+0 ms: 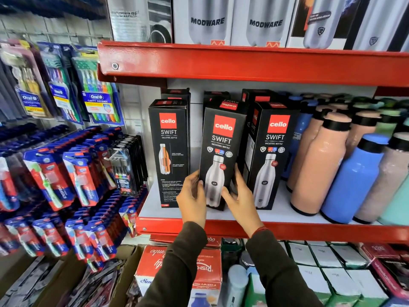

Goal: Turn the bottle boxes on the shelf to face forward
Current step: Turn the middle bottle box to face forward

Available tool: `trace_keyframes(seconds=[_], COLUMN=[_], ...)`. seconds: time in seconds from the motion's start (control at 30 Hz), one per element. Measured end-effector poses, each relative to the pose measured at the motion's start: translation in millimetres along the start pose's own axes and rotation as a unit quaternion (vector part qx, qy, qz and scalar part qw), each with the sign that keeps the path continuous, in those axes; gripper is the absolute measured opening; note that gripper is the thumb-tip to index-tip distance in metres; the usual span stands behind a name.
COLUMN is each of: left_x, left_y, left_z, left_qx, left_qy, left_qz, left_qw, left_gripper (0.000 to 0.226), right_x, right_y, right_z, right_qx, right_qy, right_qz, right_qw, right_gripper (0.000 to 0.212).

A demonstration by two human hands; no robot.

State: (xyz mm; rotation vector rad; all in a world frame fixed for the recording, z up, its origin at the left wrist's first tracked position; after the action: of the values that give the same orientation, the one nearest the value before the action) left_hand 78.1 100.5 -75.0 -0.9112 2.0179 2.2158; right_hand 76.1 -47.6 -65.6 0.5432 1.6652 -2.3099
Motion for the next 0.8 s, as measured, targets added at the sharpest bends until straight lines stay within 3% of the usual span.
trace_keyframes(seconds=[0.27, 0.6, 0.8], left_x=[6.2, 5.9, 7.7], left_y=[-3.5, -7.1, -4.7], left_z=[-5.0, -9.6, -7.0], left_qx=[0.027, -0.012, -0.016], left_qy=[0.017, 0.013, 0.002], left_qz=[0.031, 0.017, 0.019], left_qw=[0.999, 1.0, 1.0], left_gripper=[0.035, 0.038, 0.038], right_x=[-7.3, -8.5, 2.4], right_y=[3.8, 16.7, 12.6], right_z=[0.5, -3.9, -4.7], right_qx=[0.055, 0.082, 0.04], right_qy=[0.014, 0.038, 0.115], right_qz=[0.024, -0.012, 0.009], right_qw=[0.998, 0.996, 0.993], right_gripper=[0.06, 0.064, 0.047])
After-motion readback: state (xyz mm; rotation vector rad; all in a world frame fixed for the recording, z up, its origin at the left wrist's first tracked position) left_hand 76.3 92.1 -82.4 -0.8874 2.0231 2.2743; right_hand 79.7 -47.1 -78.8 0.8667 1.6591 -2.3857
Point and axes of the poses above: each hand's wrist, its own x-axis away from the middle knuckle, its own z-axis out of the back of the hand, y = z × x, the point moved 4 cm from there along -x, towards the middle knuckle, and after that the axes turned 5 degrees about -x, right-handed, at the moved point
